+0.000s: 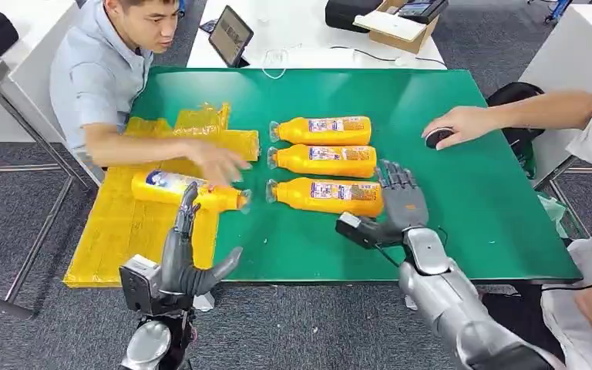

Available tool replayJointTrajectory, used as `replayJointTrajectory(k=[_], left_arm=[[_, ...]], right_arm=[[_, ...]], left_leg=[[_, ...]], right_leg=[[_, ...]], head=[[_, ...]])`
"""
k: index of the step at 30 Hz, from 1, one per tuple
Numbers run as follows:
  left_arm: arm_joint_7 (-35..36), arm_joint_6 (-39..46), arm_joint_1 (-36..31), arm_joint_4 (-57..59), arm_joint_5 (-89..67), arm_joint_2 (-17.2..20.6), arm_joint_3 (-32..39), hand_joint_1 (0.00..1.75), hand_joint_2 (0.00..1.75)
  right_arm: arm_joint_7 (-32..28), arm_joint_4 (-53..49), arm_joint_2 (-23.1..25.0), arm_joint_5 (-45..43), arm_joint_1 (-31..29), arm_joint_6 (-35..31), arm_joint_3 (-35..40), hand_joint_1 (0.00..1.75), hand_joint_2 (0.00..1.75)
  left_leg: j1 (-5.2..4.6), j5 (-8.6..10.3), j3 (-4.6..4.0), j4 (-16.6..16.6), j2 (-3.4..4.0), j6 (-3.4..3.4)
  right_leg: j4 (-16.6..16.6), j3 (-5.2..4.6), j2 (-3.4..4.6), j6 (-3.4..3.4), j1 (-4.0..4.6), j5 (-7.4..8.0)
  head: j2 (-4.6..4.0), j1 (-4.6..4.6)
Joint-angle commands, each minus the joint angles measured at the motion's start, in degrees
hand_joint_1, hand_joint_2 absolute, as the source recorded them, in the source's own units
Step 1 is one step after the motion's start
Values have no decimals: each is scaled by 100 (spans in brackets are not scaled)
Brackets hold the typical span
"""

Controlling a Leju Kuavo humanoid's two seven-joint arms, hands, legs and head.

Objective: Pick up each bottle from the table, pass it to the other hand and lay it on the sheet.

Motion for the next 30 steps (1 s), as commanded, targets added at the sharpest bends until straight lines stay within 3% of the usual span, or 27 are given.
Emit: replayJointTrajectory(k=[1, 3, 15, 23, 25, 30], left_arm=[[-73, 80, -147, -65, -131, 155, -217, 0, 175], [-116, 68, -260, 37, -155, 191, -279, 0, 175], [-330, 82, -183, -146, -307, 324, -381, 0, 175], [-311, 47, -212, -141, -262, 326, -327, 0, 175], [-322, 95, -169, -209, -301, 351, -301, 0, 175], [-316, 134, -126, -245, -307, 372, -233, 0, 175]], right_arm=[[-332, 1346, 66, -388, -841, 603, -130, 0, 175], [-829, 1404, 212, -906, -847, 985, -469, 0, 175], [-1486, 1326, 441, -1176, -657, 920, -504, 0, 175], [-1087, 1467, 409, -1074, -612, 1286, -376, 0, 175], [-669, 1571, 356, -914, -625, 1429, -267, 0, 175], [-306, 1623, 275, -851, -698, 1709, -232, 0, 175]], left_leg=[[6, -12, 12, 4, 9, -10], [5, -12, 10, 4, 11, -10], [5, -8, 2, 0, 9, -9], [10, -11, 6, 2, 6, -12], [5, -5, -2, -2, 2, -8], [6, -6, 2, -2, 2, -8]], right_leg=[[2, 11, 9, -15, 6, -8], [3, 8, 11, -15, 6, -8], [-1, 0, 9, -12, 6, -5], [-2, 5, 7, -18, 11, -8], [-2, -3, 2, -11, 5, -5], [-4, 0, 2, -12, 6, -5]], head=[[0, 0], [0, 2], [0, 0], [0, 2], [0, 0], [0, 0]])
